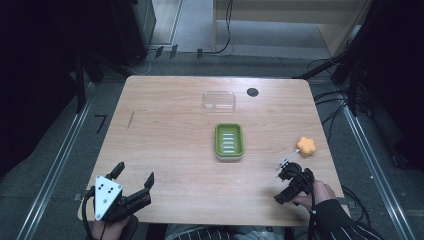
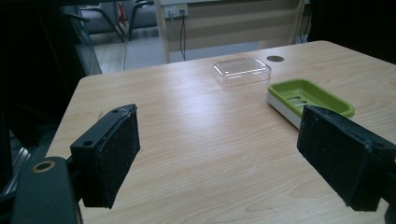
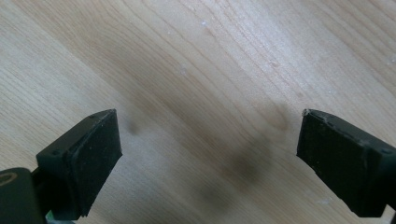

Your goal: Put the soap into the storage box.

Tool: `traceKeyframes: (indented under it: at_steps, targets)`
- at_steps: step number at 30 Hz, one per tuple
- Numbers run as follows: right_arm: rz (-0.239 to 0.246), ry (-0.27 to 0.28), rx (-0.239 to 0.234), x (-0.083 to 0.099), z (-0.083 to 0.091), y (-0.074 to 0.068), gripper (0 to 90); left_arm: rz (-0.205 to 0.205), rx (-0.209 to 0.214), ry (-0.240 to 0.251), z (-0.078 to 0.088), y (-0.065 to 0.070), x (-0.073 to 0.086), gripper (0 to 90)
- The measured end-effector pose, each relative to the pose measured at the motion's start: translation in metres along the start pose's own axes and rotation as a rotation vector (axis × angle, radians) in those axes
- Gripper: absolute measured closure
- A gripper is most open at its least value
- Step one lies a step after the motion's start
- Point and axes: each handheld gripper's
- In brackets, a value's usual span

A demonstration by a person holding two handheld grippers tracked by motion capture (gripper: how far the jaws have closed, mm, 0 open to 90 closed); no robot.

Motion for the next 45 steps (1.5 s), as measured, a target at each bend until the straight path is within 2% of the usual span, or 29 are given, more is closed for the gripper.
traceKeyframes:
  at_steps: [7, 12, 26, 31, 36, 45]
  targets:
    - [-0.011, 0.01, 0.013, 0.0, 0.0, 0.002, 6.6, 0.002, 0.002, -0.009, -0.005, -0.001, -0.001, 13.7]
    - [0.002, 0.013, 0.023, -0.001, -0.001, 0.004, 6.6, -0.001, 0.006, -0.012, -0.008, -0.001, -0.001, 13.7]
    - [-0.007, 0.031, 0.07, -0.001, 0.006, 0.006, 6.5, -0.006, -0.001, -0.004, 0.001, 0.0, 0.0, 13.7]
    - [-0.023, 0.033, 0.084, 0.0, 0.009, 0.009, 6.6, -0.009, -0.007, -0.002, 0.002, 0.001, 0.001, 13.7]
    - [-0.046, 0.036, 0.105, -0.004, 0.009, 0.018, 6.5, -0.012, -0.008, -0.005, 0.002, 0.002, 0.001, 13.7]
    - [-0.107, 0.001, 0.122, -0.011, -0.001, 0.036, 6.6, -0.017, -0.009, -0.02, 0.001, 0.002, 0.0, 13.7]
Point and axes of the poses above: each handheld gripper's, and its own axes: z roughly backward along the jaws, x roughly out of its underside, y roughly to its right, and after that the axes turned 13 degrees about x, right-handed
